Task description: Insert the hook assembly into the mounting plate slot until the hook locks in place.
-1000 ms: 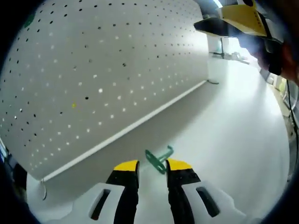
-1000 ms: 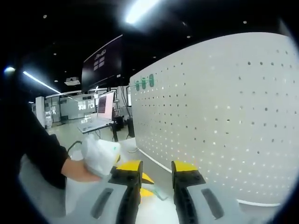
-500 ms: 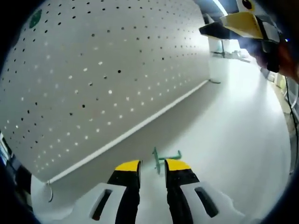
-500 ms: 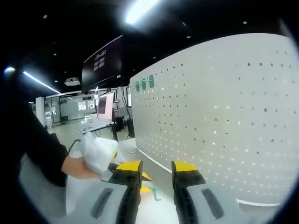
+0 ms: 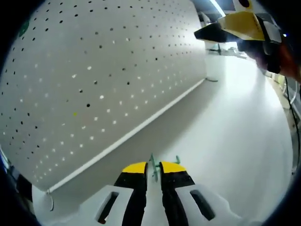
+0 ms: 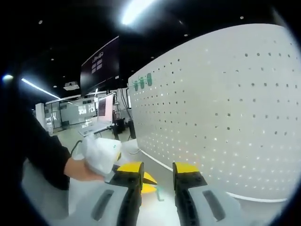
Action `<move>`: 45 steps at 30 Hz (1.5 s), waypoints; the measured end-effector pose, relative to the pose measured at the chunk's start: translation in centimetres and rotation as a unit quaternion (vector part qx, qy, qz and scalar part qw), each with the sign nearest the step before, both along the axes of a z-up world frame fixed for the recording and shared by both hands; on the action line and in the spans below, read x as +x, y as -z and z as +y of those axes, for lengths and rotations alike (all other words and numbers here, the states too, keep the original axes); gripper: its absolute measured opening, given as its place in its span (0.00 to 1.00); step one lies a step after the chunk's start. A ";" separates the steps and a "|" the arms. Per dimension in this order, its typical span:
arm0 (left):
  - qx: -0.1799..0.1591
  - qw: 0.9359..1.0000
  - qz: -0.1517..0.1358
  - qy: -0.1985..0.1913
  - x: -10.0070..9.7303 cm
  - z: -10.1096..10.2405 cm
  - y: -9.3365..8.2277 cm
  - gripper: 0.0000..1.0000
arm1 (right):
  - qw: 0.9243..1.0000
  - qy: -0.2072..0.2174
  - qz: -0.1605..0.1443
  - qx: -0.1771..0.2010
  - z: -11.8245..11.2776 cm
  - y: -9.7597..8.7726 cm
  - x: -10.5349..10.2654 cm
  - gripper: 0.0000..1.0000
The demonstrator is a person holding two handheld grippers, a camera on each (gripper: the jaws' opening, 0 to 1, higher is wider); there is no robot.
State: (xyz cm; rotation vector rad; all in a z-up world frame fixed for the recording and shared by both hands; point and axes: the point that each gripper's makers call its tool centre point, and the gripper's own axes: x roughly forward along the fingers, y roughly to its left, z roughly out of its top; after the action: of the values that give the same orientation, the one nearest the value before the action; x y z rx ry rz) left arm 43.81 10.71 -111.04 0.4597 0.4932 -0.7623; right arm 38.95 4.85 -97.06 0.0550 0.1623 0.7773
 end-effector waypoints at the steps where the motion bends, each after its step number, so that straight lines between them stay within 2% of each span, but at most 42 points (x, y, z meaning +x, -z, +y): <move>1: 0.000 1.000 0.000 0.000 0.0 0.0 0.0 0.10 | 1.000 0.000 0.001 0.001 0.0 0.0 0.0 0.23; 11: 0.004 1.000 0.004 0.006 0.5 -1.0 0.3 0.07 | 1.000 0.007 0.000 0.001 -0.6 0.0 0.2 0.23; 15: 0.012 1.000 0.005 0.004 0.7 -0.8 0.6 0.02 | 1.000 0.010 -0.001 0.002 -0.8 0.0 0.2 0.23; 25: 0.008 1.000 0.010 -0.006 0.8 0.0 0.3 0.01 | 1.000 0.009 -0.003 0.002 -0.7 -0.2 0.2 0.23; 37: -0.027 0.999 0.005 -0.030 0.1 2.7 -2.4 0.01 | 1.000 -0.014 -0.010 -0.010 0.9 -0.4 -0.5 0.23; 45: -0.069 0.997 -0.007 -0.038 -1.1 4.7 -5.7 0.01 | 0.999 -0.042 -0.026 -0.015 2.3 -1.1 -1.4 0.23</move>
State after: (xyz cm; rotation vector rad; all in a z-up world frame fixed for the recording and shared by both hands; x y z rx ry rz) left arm 42.75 15.44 -105.39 0.3148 0.4393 -0.7137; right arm 37.57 7.17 -95.92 0.0002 0.1273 0.8595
